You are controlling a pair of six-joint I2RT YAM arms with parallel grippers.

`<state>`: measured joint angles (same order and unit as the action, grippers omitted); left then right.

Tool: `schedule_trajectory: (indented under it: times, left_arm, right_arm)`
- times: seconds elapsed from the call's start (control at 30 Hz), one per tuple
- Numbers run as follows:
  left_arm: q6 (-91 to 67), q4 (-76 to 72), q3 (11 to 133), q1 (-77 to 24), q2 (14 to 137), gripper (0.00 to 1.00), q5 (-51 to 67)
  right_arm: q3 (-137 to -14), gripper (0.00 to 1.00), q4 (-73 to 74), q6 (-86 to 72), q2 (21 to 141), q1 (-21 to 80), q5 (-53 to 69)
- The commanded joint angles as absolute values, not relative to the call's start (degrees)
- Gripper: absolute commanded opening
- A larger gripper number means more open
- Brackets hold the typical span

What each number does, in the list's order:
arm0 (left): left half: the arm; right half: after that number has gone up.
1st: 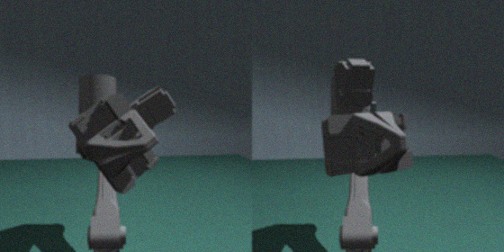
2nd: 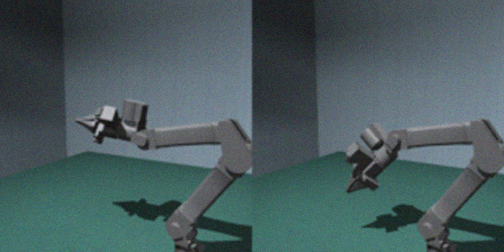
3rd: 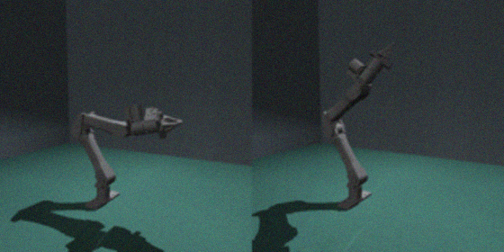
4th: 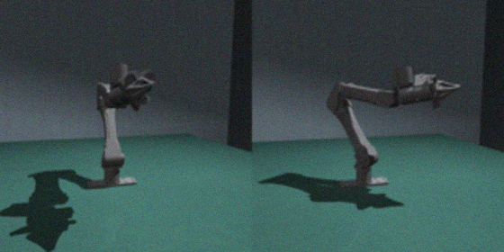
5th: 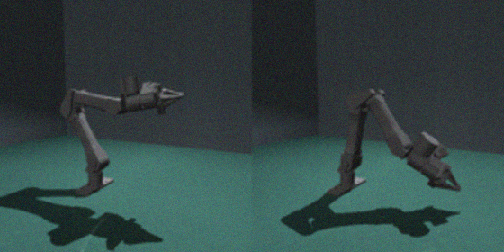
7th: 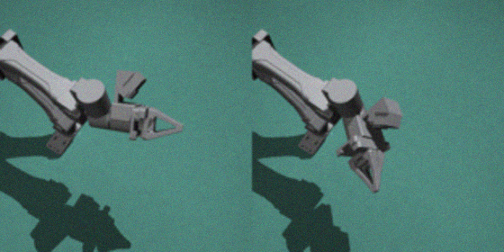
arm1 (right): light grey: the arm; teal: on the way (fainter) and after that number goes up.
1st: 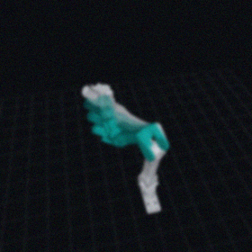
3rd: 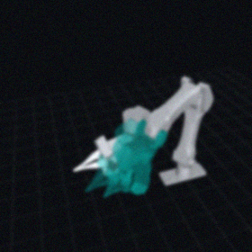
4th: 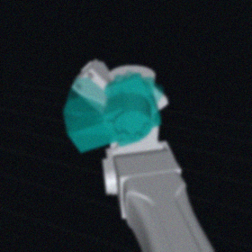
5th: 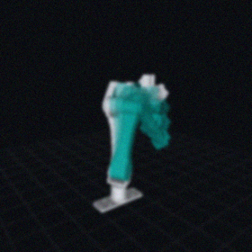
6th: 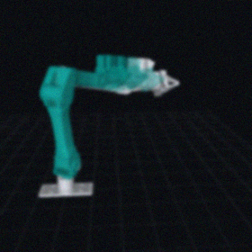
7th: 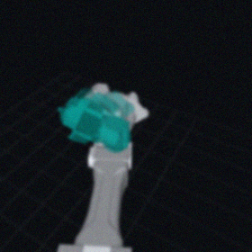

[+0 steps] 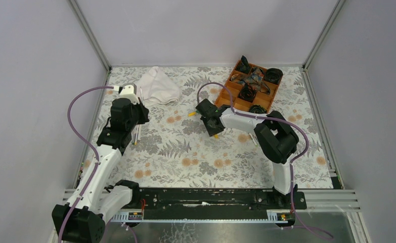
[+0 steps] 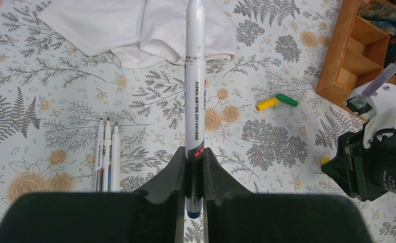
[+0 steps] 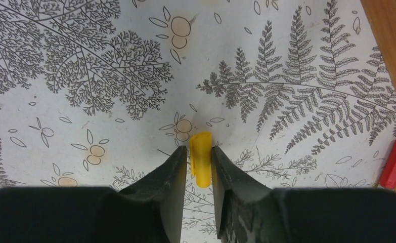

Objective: Insert the pens into the pen caps

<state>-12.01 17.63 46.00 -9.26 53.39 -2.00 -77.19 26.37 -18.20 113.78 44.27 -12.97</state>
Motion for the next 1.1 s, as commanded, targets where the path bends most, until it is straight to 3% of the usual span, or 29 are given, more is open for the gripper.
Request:
schedule_trajectory:
  times: [0.0, 0.27, 0.47, 0.73, 1.07]
  left_arm:
    - [-12.3, 17.1, 46.1, -9.0, 53.0, 0.0, -2.8]
    - [-12.5, 16.3, 46.0, -9.2, 52.7, 0.0, 1.3]
    - [-15.2, 12.8, 47.5, -14.5, 53.4, 0.0, 10.2]
    - [-20.2, -7.6, 42.1, -19.6, 52.9, 0.0, 42.2]
    - [-21.8, -11.3, 39.1, -20.7, 50.8, 0.0, 46.3]
  right_arm:
    - [-78.6, 0.31, 26.1, -18.7, 116.4, 44.7, -13.8]
    - [-78.8, 0.01, 27.7, -19.6, 112.9, 44.6, -14.5]
    - [-78.5, 0.0, 29.3, -19.9, 103.0, 44.5, -13.4]
    - [-81.2, 0.0, 27.6, -22.9, 89.1, 44.4, -6.6]
    - [-80.9, 0.0, 7.3, -31.1, 79.6, 43.9, 4.8]
